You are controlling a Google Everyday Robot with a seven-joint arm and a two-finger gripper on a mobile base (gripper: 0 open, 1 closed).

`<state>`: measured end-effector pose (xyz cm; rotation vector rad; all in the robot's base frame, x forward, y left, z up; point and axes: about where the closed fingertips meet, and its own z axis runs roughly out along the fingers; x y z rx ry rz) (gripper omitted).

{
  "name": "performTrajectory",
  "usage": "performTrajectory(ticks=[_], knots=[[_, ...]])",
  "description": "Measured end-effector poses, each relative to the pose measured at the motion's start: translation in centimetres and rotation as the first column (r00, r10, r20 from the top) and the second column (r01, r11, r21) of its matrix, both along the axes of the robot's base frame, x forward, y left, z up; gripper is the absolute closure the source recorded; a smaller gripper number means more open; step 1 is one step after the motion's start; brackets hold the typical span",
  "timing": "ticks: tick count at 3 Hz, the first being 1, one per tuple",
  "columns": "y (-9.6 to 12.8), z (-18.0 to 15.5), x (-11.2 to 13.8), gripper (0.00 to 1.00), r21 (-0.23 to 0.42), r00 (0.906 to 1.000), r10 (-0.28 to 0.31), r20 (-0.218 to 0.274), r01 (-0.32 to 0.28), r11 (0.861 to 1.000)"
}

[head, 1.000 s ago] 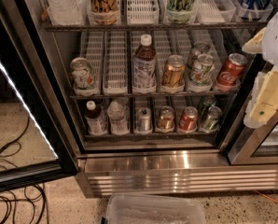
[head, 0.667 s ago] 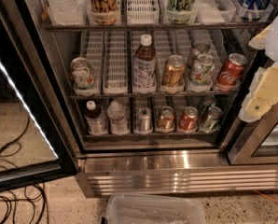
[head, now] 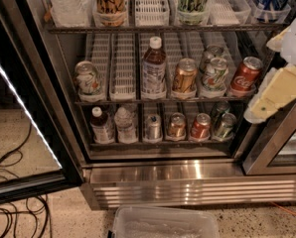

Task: Pick pepsi can from top shelf of fridge

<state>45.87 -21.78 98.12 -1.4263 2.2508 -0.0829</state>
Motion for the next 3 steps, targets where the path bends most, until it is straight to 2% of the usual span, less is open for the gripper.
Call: performTrajectory(ticks=[1,2,3], knots=[[-0.4,0.5,1.9,0.00,0.167,0.9867,-0.149,0.065,0.136,0.976],[-1.4,1.3,3.5,0.00,0.294,0.9521,-0.278,0.127,0.232,0.927],[-1.4,2.2,4.3,0.00,0.309,0.9429,-0.290,0.164,0.230,0.923]])
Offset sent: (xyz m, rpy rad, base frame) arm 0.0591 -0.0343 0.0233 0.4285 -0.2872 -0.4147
